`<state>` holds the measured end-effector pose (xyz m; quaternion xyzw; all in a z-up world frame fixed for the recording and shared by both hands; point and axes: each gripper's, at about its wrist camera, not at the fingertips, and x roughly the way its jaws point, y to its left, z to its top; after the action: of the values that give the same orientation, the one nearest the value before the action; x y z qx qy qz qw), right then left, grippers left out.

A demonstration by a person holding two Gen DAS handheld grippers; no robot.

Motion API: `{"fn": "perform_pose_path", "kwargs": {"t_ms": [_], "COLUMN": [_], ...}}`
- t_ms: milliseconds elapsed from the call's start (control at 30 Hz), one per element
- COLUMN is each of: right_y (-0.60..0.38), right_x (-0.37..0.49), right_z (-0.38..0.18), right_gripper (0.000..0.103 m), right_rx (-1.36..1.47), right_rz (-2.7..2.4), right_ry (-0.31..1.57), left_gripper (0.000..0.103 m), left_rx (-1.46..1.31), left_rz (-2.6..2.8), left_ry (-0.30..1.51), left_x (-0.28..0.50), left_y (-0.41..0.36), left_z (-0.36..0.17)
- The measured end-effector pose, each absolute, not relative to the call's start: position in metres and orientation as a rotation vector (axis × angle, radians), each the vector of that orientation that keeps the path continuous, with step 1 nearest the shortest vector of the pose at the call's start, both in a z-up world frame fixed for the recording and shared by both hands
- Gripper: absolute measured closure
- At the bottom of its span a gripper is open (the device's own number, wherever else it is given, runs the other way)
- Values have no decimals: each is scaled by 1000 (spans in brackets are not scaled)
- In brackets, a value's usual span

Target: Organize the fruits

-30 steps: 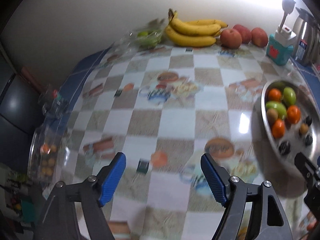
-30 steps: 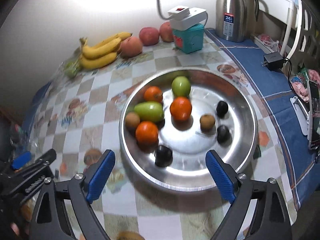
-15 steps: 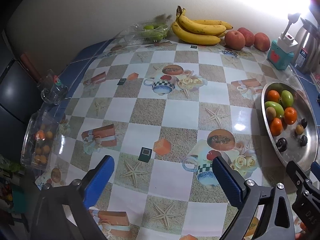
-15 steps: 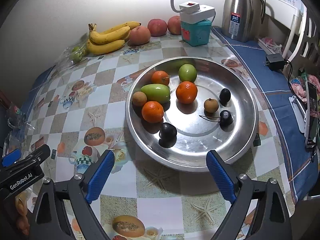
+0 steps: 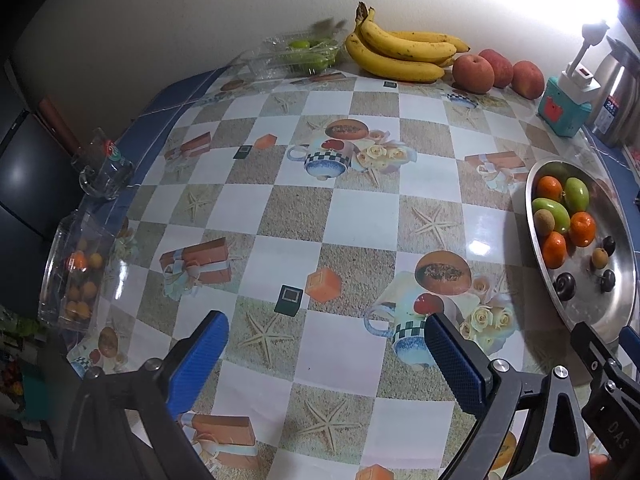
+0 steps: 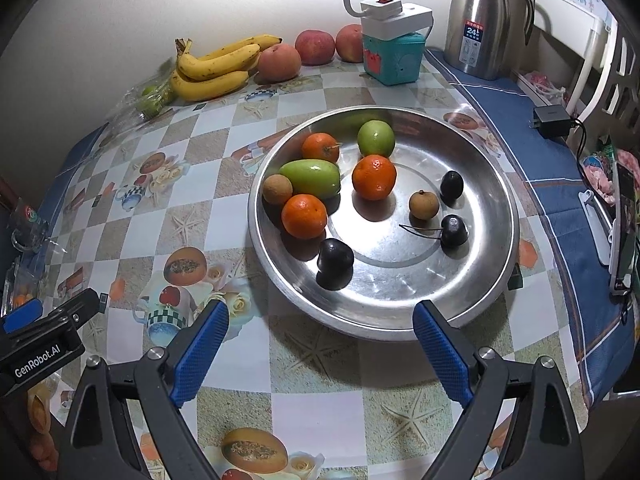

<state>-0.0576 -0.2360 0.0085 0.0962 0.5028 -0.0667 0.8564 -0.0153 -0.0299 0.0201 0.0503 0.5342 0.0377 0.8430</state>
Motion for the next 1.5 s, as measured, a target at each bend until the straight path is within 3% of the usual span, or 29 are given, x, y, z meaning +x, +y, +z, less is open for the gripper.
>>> {"fn": "perform_pose_path", "kwargs": {"t_ms": [1500], "right_y": [-234], "right_x": [-56], "right_z": [6], "right_gripper": [9], "right_rx": [194], "right_rz": [-135], "right_ry": [1070], "left_gripper": [3], "left_rx": [116], "left_rz": [94], "left_ry": [1166], "left_x": [-14], "left_y": [-29], "left_z": [13]}}
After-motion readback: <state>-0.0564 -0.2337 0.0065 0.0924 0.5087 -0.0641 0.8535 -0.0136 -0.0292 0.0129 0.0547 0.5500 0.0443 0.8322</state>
